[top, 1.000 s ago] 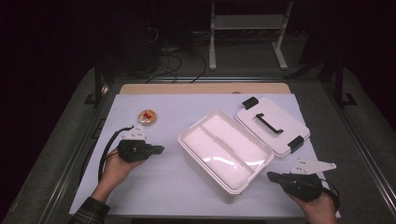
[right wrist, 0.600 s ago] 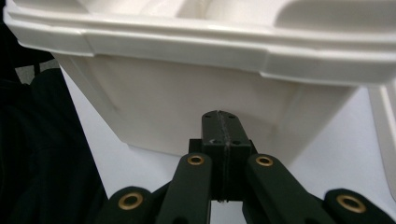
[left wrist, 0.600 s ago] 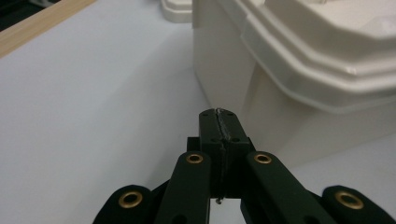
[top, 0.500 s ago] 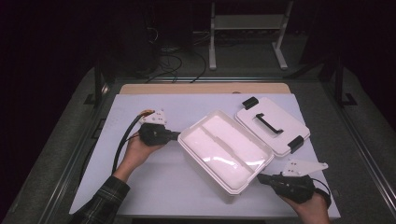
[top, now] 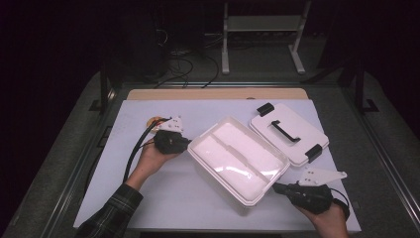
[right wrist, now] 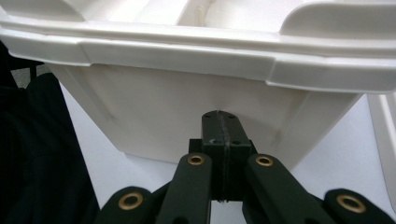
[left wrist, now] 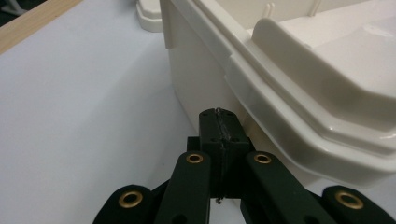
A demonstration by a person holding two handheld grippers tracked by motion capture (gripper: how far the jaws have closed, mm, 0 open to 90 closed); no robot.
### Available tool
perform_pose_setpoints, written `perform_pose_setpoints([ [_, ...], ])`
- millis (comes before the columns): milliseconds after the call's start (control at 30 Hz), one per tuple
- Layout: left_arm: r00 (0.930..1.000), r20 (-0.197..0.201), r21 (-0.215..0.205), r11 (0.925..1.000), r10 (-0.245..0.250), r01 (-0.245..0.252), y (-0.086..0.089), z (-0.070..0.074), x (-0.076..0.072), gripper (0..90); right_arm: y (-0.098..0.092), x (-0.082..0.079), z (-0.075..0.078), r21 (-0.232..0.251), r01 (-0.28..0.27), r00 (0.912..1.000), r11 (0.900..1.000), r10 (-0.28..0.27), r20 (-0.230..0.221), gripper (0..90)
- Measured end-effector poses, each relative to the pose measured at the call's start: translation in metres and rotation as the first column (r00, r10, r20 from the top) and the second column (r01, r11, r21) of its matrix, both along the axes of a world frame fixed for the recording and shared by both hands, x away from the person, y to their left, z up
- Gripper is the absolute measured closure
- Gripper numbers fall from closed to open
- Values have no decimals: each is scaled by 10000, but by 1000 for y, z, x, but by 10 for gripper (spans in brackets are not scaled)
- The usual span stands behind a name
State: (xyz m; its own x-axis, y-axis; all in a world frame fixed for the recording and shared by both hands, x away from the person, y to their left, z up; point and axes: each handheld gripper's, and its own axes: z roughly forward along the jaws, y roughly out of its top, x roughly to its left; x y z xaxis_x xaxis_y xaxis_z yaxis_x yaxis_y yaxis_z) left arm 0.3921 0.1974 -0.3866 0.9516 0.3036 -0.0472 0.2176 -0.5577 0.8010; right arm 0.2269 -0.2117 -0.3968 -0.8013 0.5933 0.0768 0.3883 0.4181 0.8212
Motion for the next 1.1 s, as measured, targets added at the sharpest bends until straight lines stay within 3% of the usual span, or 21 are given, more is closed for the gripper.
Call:
perform_pose_setpoints([
  [233,9999,79,176,9997,-148,146,10,2,-10,900,3,8,-1,-60,-14,10000,10000,14,14,899],
  [567,9999,5,89,9998,165,-165,32,4,-27,900,12,29,-1,-50,-229,9997,9997,229,24,899],
  [867,9994,-74,-22,9994,343,-343,57,5,-58,900,23,50,0,-32,-493,9988,9988,493,-52,899],
  [1100,9985,-192,-180,9985,513,-516,70,4,-74,900,34,60,1,-186,-724,9974,9972,724,-3,899],
])
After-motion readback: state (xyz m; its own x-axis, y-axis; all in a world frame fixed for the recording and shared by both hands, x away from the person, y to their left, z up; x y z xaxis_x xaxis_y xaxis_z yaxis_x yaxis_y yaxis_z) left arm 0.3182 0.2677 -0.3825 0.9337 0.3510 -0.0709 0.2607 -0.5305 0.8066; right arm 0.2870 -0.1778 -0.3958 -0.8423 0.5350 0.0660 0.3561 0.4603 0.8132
